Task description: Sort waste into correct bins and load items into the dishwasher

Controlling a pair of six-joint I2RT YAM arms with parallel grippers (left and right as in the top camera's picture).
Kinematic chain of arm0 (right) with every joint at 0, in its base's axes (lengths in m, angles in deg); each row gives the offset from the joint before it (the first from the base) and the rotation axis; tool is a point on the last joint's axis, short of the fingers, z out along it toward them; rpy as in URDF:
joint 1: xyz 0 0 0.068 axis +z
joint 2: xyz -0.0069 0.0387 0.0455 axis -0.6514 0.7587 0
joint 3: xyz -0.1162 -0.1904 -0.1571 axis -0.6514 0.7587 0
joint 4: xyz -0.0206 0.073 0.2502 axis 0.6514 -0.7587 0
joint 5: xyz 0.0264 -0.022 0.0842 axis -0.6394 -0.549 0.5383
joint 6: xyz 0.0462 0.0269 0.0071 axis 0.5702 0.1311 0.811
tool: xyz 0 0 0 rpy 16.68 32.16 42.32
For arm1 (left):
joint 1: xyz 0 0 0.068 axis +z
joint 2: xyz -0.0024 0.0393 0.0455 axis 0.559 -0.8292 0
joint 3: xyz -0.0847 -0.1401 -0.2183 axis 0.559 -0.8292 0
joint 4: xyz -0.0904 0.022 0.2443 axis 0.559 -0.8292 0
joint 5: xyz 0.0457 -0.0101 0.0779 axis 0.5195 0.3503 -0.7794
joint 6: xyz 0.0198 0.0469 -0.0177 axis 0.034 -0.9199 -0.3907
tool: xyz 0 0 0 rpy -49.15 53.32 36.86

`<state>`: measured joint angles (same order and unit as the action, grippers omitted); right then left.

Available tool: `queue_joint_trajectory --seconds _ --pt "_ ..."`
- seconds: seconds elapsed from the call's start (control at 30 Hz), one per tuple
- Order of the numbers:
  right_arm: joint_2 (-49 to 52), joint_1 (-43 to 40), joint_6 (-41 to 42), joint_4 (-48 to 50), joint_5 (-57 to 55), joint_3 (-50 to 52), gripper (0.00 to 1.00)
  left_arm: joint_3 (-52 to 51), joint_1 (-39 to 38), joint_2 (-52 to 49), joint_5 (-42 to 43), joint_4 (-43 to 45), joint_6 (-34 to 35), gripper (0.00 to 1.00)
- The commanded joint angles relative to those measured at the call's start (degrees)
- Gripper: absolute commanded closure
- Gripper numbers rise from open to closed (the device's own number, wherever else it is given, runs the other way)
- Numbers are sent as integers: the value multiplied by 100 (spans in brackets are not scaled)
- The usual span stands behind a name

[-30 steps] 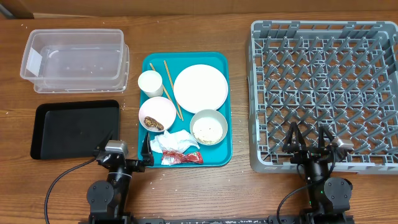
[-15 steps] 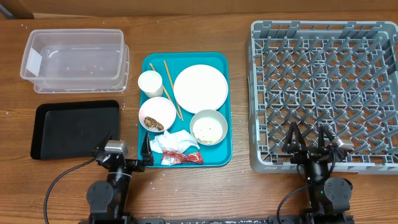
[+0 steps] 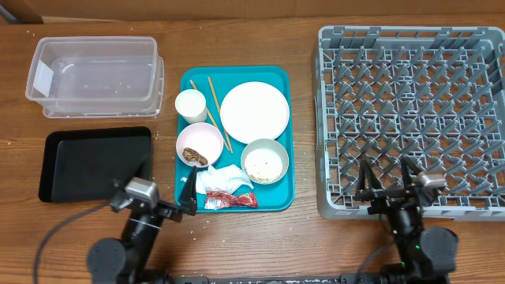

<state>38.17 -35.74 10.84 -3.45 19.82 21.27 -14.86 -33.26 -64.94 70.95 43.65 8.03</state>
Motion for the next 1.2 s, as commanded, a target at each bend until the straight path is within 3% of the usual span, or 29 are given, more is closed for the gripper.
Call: queue_joint_trajectory --seconds 0.0,0.63,0.83,1.0,1.07,1.17 --pt "299 22 -402 -498 210 -1029 0 1257 -4 -931 177 -533 -164 0" --pt "4238 22 -529 -3698 214 -5047 0 7984 -13 -7051 297 -6131 -260 0" --pt "5080 22 -505 -3895 745 -5316 0 8227 -11 -8081 623 -6085 98 0" --pt "5386 22 -505 -3897 1185 -5316 0 8227 -96 -8662 1311 -6076 -505 4" --pt "5418 22 -505 -3897 1241 -5316 0 8227 -197 -8786 1202 -6137 -505 7" --pt "5442 22 -507 -3897 1237 -5313 0 8227 -522 -8863 289 -6286 -317 10"
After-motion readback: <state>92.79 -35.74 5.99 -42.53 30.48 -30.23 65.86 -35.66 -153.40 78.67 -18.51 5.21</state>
